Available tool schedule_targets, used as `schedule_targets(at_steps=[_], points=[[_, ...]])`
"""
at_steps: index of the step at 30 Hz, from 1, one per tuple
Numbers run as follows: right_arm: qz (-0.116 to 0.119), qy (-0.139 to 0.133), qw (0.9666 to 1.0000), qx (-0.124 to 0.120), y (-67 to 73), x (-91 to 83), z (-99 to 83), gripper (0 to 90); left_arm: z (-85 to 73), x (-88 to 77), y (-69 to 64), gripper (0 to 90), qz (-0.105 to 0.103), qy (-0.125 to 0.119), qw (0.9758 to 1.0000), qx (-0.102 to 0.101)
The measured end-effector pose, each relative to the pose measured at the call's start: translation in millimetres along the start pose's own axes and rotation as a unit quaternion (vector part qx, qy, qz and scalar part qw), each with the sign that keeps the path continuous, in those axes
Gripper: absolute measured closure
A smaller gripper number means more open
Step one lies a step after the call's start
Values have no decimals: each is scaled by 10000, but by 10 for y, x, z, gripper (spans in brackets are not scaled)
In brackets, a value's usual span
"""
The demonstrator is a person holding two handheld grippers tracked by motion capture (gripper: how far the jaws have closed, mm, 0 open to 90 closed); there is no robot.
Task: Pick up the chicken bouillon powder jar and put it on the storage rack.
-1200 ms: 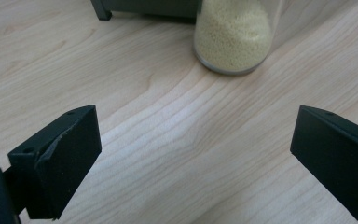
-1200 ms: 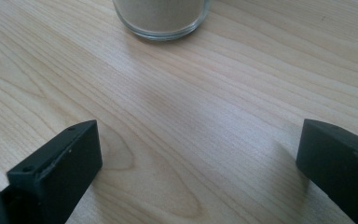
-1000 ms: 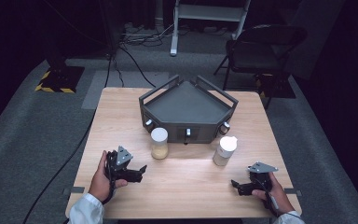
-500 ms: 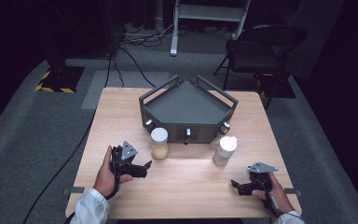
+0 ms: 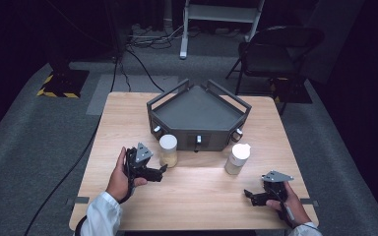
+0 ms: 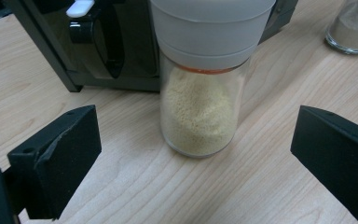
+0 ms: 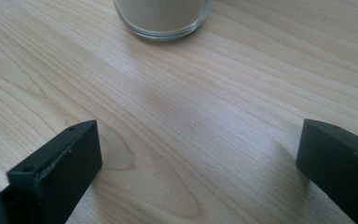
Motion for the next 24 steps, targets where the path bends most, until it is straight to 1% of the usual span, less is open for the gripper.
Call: schedule_targets(at_steps=[13,18,21,22,24], points=[[6,2,10000,-10,-4,1,2,0,79,85,-7,13,-64,-5,10000,-26],[5,2,10000,-11,-4,1,3,0,120,119,-7,12,-119,-5,9999,-25],[6,2,10000,-11,-4,1,3,0,133,122,4,12,-132,-11,9999,-55],[6,2,10000,-11,-4,1,3,0,142,132,13,12,-177,-45,9998,-107],[5,2,10000,-11,-4,1,3,0,154,140,13,12,-172,-35,9998,-91]])
Point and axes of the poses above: each handheld gripper's, and its own axes: x roughly forward along the jaws, z roughly out of its top, y roughly to its left, the point moved 9 cm from there along x, roughly forward along the jaws, and after that the axes turned 14 degrees about y, right-handed, at the moved point
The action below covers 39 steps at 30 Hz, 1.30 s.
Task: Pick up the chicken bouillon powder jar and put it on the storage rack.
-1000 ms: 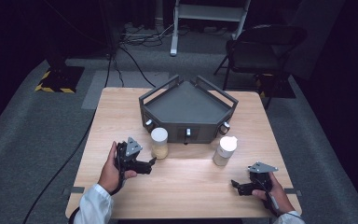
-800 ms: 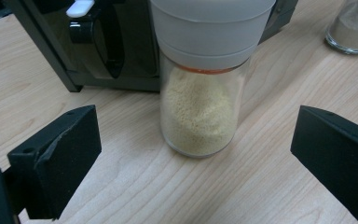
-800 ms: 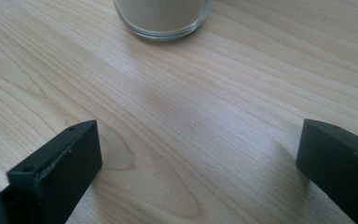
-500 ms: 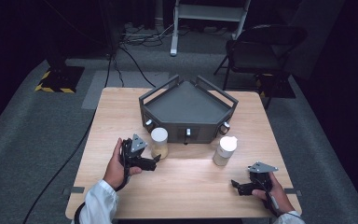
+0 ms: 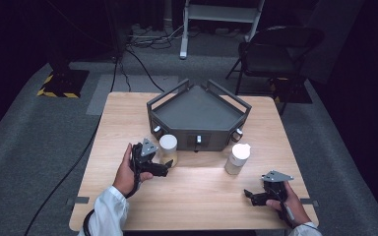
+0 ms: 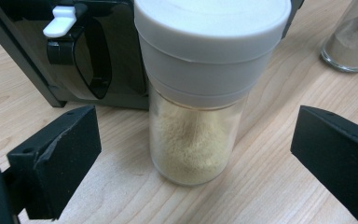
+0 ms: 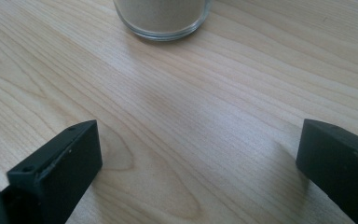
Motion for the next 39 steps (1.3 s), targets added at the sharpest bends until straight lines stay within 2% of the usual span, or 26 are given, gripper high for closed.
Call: schedule_targets(at_steps=[9,12,26,32,39], points=[[3,1,10000,0,-2,1,2,0,38,62,-7,12,-62,-3,10000,-18],[3,0,10000,-1,-2,1,2,0,50,108,-3,11,-134,-8,9999,-84],[8,-1,10000,-10,-4,2,3,0,99,288,-47,21,-136,-4,9996,-254],[16,-2,10000,-25,-9,1,1,0,86,339,-87,76,-81,-127,9991,-408],[17,0,10000,-32,-11,2,3,0,88,351,-82,230,-63,-248,9981,-569]])
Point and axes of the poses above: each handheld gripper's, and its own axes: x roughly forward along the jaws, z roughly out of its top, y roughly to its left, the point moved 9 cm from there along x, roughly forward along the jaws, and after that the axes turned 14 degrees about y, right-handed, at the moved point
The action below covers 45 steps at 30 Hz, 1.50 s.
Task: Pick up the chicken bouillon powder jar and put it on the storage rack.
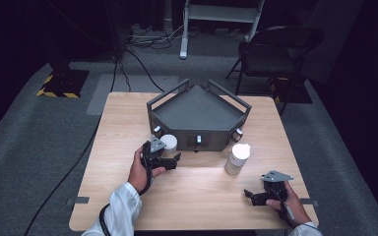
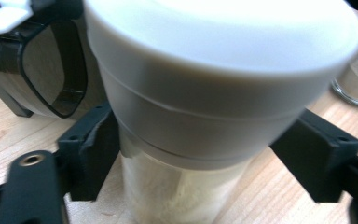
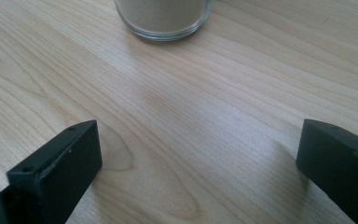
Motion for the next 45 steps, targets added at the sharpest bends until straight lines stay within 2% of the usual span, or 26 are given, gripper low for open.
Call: schedule_targets(at_steps=[3,12,13,18,23,30,45], points=[[1,0,10000,1,0,0,1,0,14,-2,20,292,75,25,10000,-4],[4,0,10000,-6,-2,1,1,0,17,-5,-13,317,167,-16,9998,94],[4,0,10000,-6,-2,1,1,0,21,-9,-33,318,230,-12,9996,137],[7,-1,10000,-9,-4,1,1,0,30,-24,-46,321,259,16,9996,144],[10,-3,10000,-16,-6,1,1,0,46,-52,-54,322,214,13,9996,170],[11,-2,10000,-20,-7,1,1,0,79,-137,-52,325,199,-65,9998,47],[13,-2,10000,-19,-7,1,1,0,199,-348,-172,331,247,-138,9994,217]])
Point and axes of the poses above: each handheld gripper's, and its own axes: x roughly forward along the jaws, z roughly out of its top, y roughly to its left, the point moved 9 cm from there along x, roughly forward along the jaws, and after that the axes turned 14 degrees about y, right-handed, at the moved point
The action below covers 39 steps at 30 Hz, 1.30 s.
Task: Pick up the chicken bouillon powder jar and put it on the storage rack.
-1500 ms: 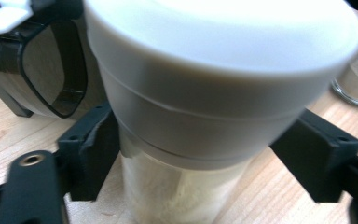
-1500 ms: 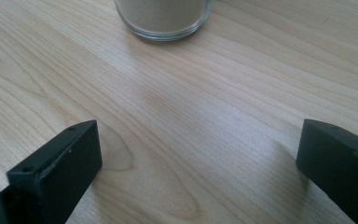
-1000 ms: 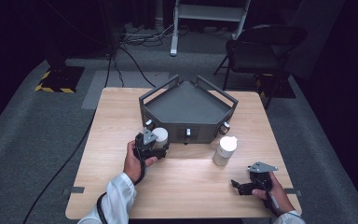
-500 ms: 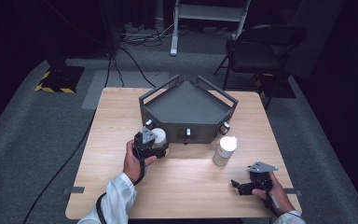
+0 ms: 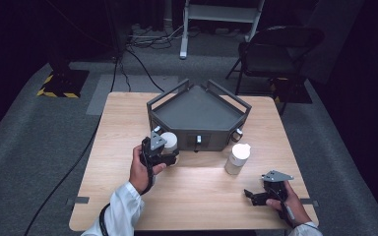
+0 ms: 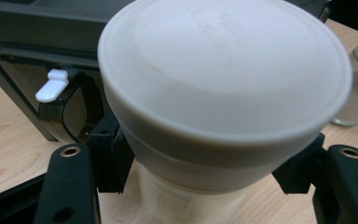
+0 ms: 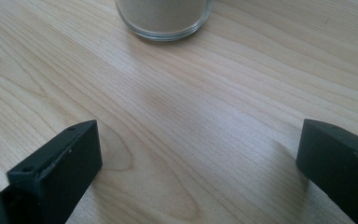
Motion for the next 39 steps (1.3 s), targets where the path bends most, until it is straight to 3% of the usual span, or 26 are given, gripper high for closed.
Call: schedule_targets(at_steps=[11,19,30,39], points=[[3,-2,10000,-7,-4,0,-1,0,122,-112,-38,335,-32,-63,10000,70],[3,-2,10000,-6,-4,0,-1,0,291,-219,-104,336,81,-26,9997,241],[1,-3,10000,-11,-7,-2,-4,0,556,-389,-134,338,40,-212,9993,317],[2,-4,10000,-14,-8,-3,-6,0,719,-484,-191,338,170,-328,9988,314]])
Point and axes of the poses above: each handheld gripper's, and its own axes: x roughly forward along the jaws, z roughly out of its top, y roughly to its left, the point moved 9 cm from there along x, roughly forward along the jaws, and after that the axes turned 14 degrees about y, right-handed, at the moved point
